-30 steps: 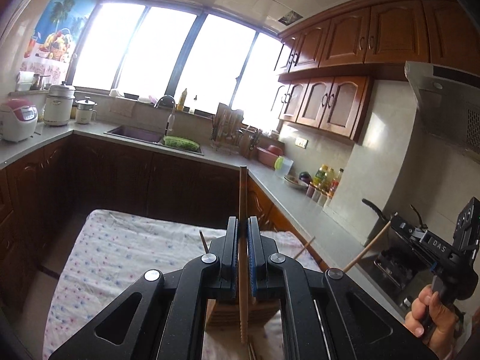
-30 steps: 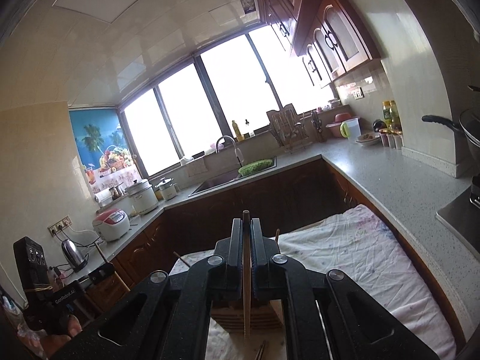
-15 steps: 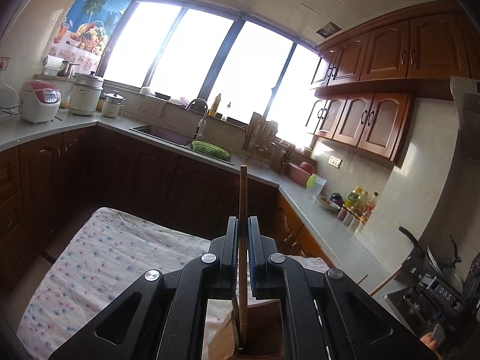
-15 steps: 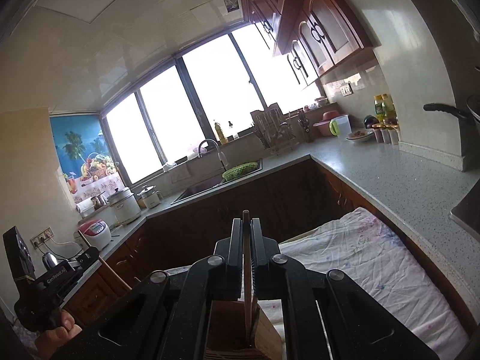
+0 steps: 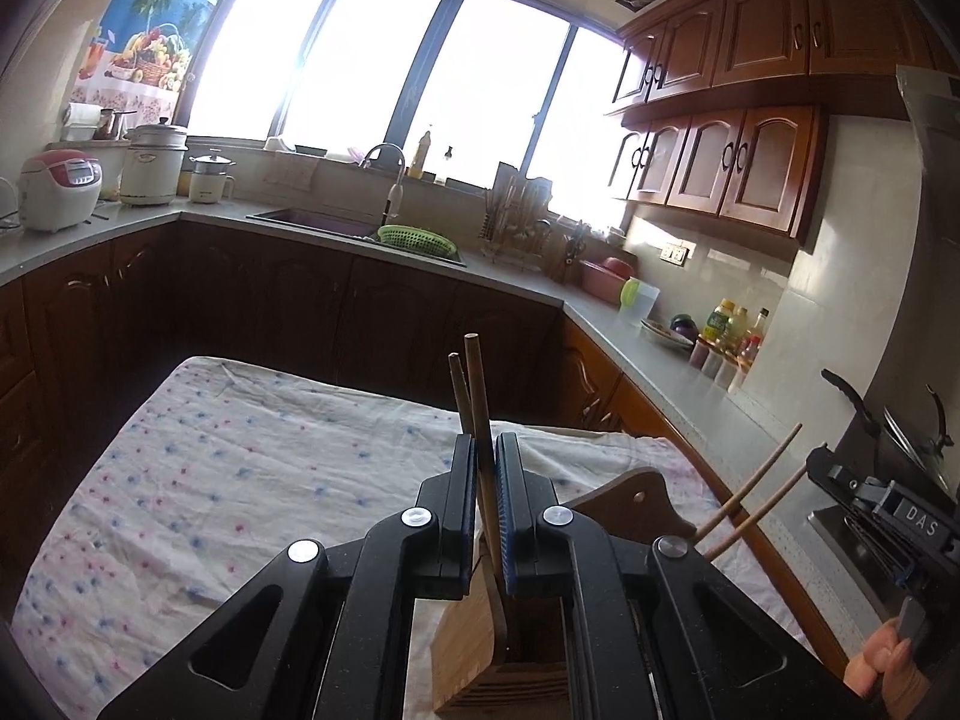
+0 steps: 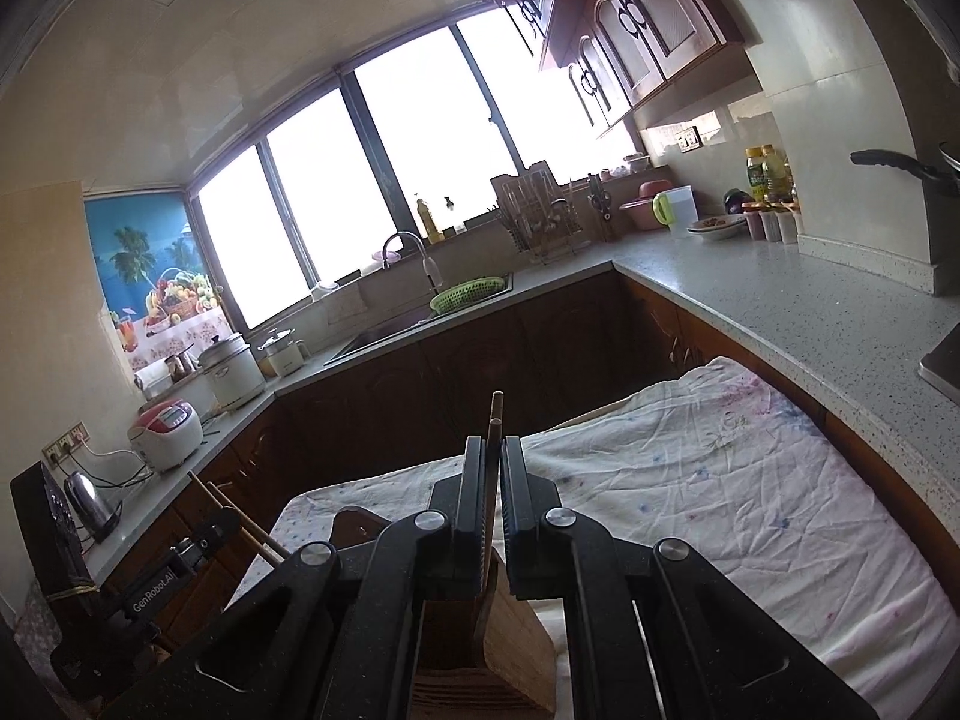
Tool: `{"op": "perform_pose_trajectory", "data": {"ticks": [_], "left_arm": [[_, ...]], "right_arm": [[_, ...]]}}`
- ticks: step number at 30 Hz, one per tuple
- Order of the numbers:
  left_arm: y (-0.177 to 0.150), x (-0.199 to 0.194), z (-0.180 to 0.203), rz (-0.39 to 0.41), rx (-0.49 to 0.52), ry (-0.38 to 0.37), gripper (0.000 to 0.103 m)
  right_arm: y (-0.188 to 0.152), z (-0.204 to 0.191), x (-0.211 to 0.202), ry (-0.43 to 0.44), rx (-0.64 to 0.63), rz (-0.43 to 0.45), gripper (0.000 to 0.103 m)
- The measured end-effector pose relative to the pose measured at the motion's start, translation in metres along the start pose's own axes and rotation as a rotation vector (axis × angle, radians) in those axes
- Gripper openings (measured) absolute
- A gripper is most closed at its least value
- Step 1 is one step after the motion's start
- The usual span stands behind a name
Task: Organize utensils
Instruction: 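Open both tools to release the chopsticks into the holder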
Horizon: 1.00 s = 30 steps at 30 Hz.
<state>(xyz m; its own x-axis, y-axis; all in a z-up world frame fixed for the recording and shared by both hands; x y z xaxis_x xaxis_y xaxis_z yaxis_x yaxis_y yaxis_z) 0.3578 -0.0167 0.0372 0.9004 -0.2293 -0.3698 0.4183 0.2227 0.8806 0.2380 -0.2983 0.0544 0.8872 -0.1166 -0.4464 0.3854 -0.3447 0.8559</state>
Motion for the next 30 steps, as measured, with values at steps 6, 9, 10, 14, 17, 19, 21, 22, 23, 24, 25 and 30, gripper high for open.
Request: {"op": "perform_pose_trajectory", "data": {"ticks": [6,9,10,14,17,19,21,22,23,24,25,30], "left_arm": [[0.007,-0.001,-0.002,-0.012,-0.005,0.000,0.006],[0.008,0.000,-0.002,-0.021,-0.009,-0.006,0.006],[0.008,0.001,-0.003,-0.030,-0.014,-0.015,0.006],[0.011,-0.007,-0.008,-0.027,-0.024,-0.009,0.024],[0.011,-0.019,-0.013,-0.013,-0.035,-0.005,0.041],[0.008,-0.029,-0.017,-0.010,-0.051,-0.002,0.058],[0.004,-0.042,-0.020,0.003,-0.057,0.003,0.066],[0.000,-0.048,-0.021,0.003,-0.057,0.008,0.069],[-0.003,-0.054,-0.022,0.003,-0.059,0.013,0.074],[-0.005,-0.061,-0.024,0.004,-0.062,0.014,0.074],[-0.011,-0.068,-0.025,0.003,-0.063,0.013,0.075],[-0.030,-0.098,-0.029,-0.029,-0.069,0.022,0.077]], "right_arm": [[-0.002,-0.001,0.001,0.008,0.007,-0.011,0.005],[-0.002,0.001,0.003,0.012,0.016,-0.020,0.007],[-0.002,0.002,0.004,0.014,0.021,-0.025,0.010],[0.000,0.007,0.001,0.026,0.050,-0.025,0.025],[0.005,0.010,-0.011,0.036,0.070,0.010,0.057],[0.010,0.011,-0.021,0.036,0.077,0.037,0.071],[0.012,0.014,-0.033,0.046,0.099,0.067,0.093],[0.013,0.015,-0.039,0.051,0.109,0.079,0.103],[0.013,0.015,-0.046,0.055,0.113,0.091,0.103],[0.012,0.015,-0.050,0.056,0.110,0.093,0.103],[0.011,0.015,-0.054,0.055,0.106,0.091,0.103],[-0.002,0.016,-0.077,0.058,0.108,0.071,0.103]]}}
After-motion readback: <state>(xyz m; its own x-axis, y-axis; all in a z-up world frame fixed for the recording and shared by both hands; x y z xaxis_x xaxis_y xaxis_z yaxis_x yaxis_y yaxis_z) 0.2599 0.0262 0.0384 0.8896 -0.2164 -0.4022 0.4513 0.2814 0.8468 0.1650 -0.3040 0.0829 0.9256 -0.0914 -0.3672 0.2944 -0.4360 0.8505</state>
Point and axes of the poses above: each gripper's, at about its wrist camera, not at the fingertips, and x roughly the way its jaws point, z to its right, y to its top, the point moved 4 cm from there along x, roughly the way its jaws point, and after that the axes turned 1 degree about x, right-handed, at the moved point
